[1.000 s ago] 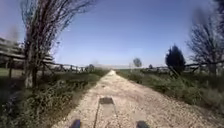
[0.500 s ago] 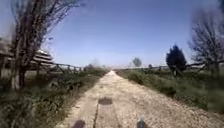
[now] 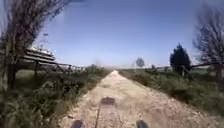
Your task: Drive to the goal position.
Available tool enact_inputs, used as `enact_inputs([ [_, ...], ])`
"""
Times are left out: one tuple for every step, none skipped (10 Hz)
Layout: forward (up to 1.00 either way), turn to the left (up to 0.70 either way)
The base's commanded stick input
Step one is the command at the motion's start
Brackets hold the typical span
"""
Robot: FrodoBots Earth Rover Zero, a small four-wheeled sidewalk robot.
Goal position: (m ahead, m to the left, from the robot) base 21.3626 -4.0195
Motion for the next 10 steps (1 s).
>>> enact_inputs([
  [0.70,0.00],
  [0.70,0.00],
  [0.70,0.00],
  [0.70,0.00],
  [0.70,0.00],
  [0.70,0.00],
  [0.70,0.00],
  [0.70,0.00],
  [0.70,0.00],
  [0.70,-0.13],
])
